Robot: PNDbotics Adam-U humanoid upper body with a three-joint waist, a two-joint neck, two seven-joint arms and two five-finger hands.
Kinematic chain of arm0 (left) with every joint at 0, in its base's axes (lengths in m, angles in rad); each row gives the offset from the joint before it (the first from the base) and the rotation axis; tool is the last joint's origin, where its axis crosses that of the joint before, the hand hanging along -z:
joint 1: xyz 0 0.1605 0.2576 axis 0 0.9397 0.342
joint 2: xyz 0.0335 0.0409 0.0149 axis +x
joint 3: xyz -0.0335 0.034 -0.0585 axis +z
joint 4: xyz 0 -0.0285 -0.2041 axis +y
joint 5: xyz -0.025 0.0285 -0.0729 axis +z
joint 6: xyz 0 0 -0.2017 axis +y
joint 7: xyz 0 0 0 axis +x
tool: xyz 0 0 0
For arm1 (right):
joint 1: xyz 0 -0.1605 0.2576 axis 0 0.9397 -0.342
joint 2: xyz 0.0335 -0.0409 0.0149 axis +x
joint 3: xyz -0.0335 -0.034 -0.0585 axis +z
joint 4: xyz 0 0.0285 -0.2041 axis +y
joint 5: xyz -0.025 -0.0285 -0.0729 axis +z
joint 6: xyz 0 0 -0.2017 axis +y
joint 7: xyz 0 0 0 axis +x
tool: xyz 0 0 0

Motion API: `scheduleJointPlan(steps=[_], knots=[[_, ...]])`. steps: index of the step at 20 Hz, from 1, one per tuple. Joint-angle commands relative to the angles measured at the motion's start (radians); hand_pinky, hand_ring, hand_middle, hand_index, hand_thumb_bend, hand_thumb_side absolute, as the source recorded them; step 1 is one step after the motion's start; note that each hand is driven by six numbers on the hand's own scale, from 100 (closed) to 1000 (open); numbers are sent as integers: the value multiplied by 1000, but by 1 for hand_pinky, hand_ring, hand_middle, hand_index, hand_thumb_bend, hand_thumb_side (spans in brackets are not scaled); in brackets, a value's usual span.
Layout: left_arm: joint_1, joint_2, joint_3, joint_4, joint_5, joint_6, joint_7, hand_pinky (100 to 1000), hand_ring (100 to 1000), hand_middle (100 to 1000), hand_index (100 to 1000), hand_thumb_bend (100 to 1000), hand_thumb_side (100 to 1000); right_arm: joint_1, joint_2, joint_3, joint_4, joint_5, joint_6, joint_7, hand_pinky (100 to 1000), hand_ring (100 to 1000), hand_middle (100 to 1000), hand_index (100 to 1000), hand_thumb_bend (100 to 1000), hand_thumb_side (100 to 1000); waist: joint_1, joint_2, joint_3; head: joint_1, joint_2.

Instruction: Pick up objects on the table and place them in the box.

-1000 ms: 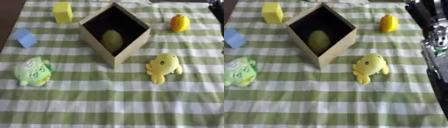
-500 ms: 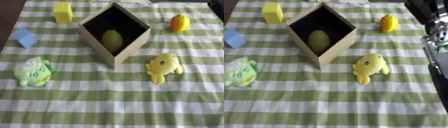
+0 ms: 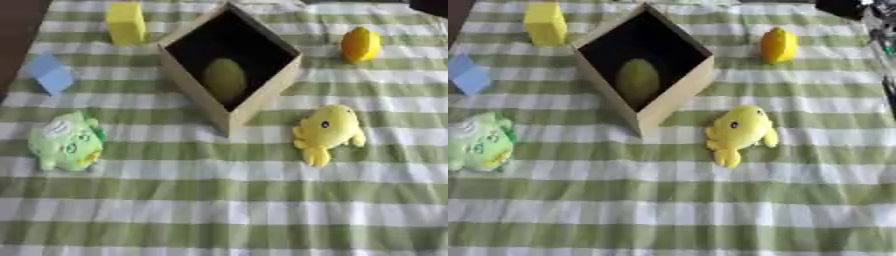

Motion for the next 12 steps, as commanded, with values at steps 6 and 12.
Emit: scheduleJointPlan(steps=[6,12], knots=[[-3,32,0,-15,5,-1,-6,786,772,697,879,100,758,-121,-22,-25,234,144,-173,275,949,990,898,908,100,309,-5,-194,-2,-6,-2],[-4,32,-2,-15,7,0,-9,786,773,697,877,100,758,-143,-9,-35,263,161,-229,362,950,992,895,905,100,100,-5,-194,-3,-5,-9]])
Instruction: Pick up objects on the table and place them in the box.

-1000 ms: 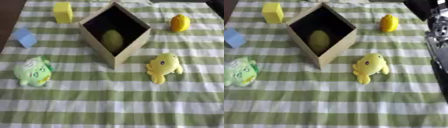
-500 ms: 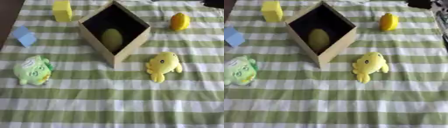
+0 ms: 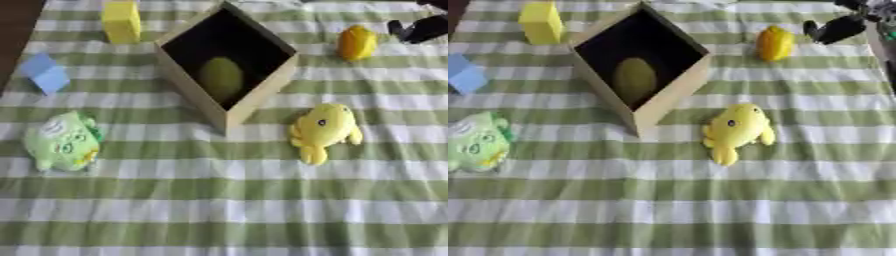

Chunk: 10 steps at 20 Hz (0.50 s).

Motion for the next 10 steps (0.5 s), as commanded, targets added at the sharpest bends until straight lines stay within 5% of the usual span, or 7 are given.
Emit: scheduleJointPlan(steps=[1,10], knots=[[-6,24,3,-15,6,-3,-4,786,773,697,877,100,758,-27,-18,-7,1,12,-22,33,950,992,895,904,100,100,-4,-194,-1,-2,-12],[-8,22,1,-15,8,-2,-7,786,774,698,876,100,759,-53,10,8,8,25,-20,14,953,994,896,901,174,100,0,-191,-2,-15,-30]])
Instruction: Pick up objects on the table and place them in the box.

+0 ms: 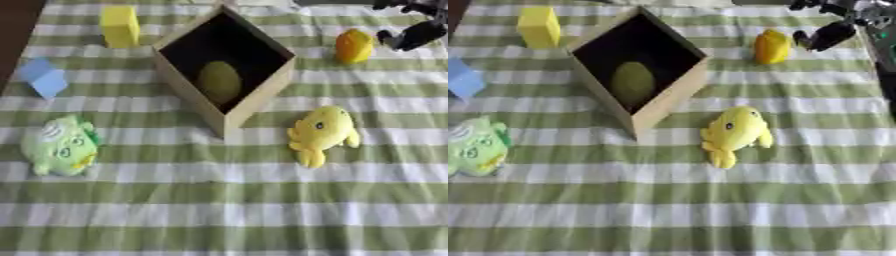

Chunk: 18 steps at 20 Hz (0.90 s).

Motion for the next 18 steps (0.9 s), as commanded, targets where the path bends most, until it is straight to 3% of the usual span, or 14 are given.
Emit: scheduleJointPlan(steps=[1,6,18], knots=[[-8,22,1,-15,6,-1,-5,786,774,698,876,100,758,-24,-17,6,-1,19,1,-7,954,995,897,902,192,100,0,-190,0,-6,-14],[-8,22,1,-15,7,0,-5,786,775,698,877,100,759,-20,-19,21,17,59,-15,22,956,1000,905,906,293,100,0,-188,1,-6,-9],[-11,28,-2,-15,7,0,-9,786,777,700,877,100,758,-46,-47,2,-55,40,-37,46,952,989,900,916,179,100,0,-186,-7,-1,7]])
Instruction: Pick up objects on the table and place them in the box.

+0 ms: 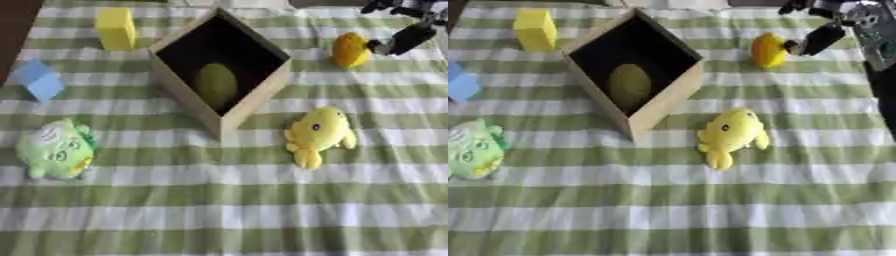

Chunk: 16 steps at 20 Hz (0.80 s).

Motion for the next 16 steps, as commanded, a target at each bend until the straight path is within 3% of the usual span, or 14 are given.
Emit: scheduleJointPlan(steps=[1,7,13,16], knots=[[-11,28,4,-15,3,-3,-4,786,777,700,876,100,757,-25,-49,-12,-46,-23,-3,5,952,989,900,916,177,100,-1,-186,-2,3,7],[-13,30,2,-15,3,-3,-5,786,778,700,876,100,757,-19,-75,-3,-84,-55,-17,47,951,989,902,918,193,100,-5,-185,-6,15,38],[-16,30,1,-15,4,-3,-7,786,779,701,876,100,756,-9,-80,14,-92,-84,-45,128,954,994,906,919,217,100,-4,-184,-6,15,40],[-18,30,1,-15,4,-3,-8,786,779,701,876,100,757,-5,-82,22,-92,-90,-57,164,956,998,911,923,280,100,-4,-184,-6,14,40]])
